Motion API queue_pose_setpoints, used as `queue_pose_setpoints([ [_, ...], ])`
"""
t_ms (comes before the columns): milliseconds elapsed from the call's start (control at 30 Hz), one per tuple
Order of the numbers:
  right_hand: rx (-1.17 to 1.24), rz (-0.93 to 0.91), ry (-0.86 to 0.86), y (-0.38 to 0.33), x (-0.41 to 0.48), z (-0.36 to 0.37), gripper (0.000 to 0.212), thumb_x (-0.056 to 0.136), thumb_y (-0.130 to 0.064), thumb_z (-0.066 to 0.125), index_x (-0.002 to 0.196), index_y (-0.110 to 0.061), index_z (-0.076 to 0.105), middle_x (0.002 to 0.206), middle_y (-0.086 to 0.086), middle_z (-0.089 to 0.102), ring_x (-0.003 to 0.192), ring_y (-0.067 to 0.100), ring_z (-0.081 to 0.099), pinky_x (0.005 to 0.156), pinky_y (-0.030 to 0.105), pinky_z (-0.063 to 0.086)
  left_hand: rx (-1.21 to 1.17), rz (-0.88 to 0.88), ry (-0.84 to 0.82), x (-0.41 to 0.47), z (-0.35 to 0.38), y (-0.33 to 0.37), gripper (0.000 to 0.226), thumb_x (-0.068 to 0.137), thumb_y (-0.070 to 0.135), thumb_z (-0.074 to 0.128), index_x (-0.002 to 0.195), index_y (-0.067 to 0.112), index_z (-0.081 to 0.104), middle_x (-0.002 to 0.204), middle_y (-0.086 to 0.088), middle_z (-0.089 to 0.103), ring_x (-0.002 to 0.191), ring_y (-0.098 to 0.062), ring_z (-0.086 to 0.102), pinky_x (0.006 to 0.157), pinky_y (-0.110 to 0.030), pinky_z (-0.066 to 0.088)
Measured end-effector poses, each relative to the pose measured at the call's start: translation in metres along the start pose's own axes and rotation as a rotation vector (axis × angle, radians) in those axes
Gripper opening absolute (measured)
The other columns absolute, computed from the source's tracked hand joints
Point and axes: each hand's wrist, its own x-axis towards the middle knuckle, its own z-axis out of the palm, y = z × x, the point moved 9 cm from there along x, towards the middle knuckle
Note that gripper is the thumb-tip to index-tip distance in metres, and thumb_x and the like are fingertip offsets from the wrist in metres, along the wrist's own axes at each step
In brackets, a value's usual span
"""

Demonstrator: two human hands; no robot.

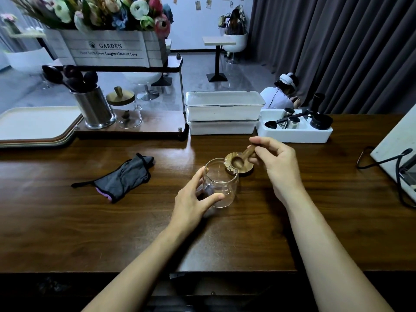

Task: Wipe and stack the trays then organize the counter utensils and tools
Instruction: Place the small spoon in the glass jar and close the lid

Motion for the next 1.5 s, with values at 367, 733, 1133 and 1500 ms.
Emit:
queue_pose_setpoints([
  [367, -0.678, -0.146, -0.163, 0.015, -0.012, 0.029, 0.021, 0.094, -0.024, 0.064, 0.102, -0.039, 0.077, 0.097, -0.028, 0.070, 0.097, -0.002, 0.065, 0.094, 0.022, 0.052, 0.012, 0.010, 0.026, -0.001, -0.002, 0.000, 0.076, 0.074, 0.042, 0.088, 0.128, 0.071, 0.043, 0.116, 0.045, 0.060, 0.120, 0.013, 0.056, 0.106, -0.013, 0.042],
  [733, -0.557, 0.027, -0.397, 0.044, -0.012, 0.041, 0.025, 0.092, -0.042, 0.063, 0.113, -0.053, 0.071, 0.141, -0.016, 0.058, 0.134, 0.005, 0.047, 0.117, 0.037, 0.034, 0.006, 0.016, 0.041, -0.002, -0.003, 0.002, 0.076, 0.073, 0.049, 0.085, 0.133, 0.066, 0.043, 0.120, 0.038, 0.060, 0.121, 0.015, 0.054, 0.103, -0.008, 0.039],
  [1133, -0.450, 0.018, 0.041, 0.067, 0.013, -0.005, 0.024, 0.096, -0.025, 0.063, 0.116, -0.030, 0.075, 0.108, -0.014, 0.074, 0.103, 0.003, 0.065, 0.100, 0.035, 0.052, -0.015, -0.011, 0.014, -0.003, 0.001, -0.004, 0.085, 0.076, 0.042, 0.087, 0.148, 0.047, 0.042, 0.129, 0.019, 0.067, 0.122, 0.005, 0.059, 0.111, -0.030, 0.046],
  [1500, -0.590, 0.067, -0.011, 0.103, 0.038, 0.014, 0.038, 0.096, -0.026, 0.065, 0.134, -0.027, 0.065, 0.132, -0.002, 0.066, 0.126, 0.018, 0.057, 0.101, 0.022, 0.038, 0.042, 0.006, 0.011, -0.004, 0.001, 0.000, 0.100, 0.076, 0.060, 0.079, 0.157, 0.049, 0.022, 0.143, 0.031, 0.050, 0.129, 0.010, 0.051, 0.113, -0.021, 0.041],
])
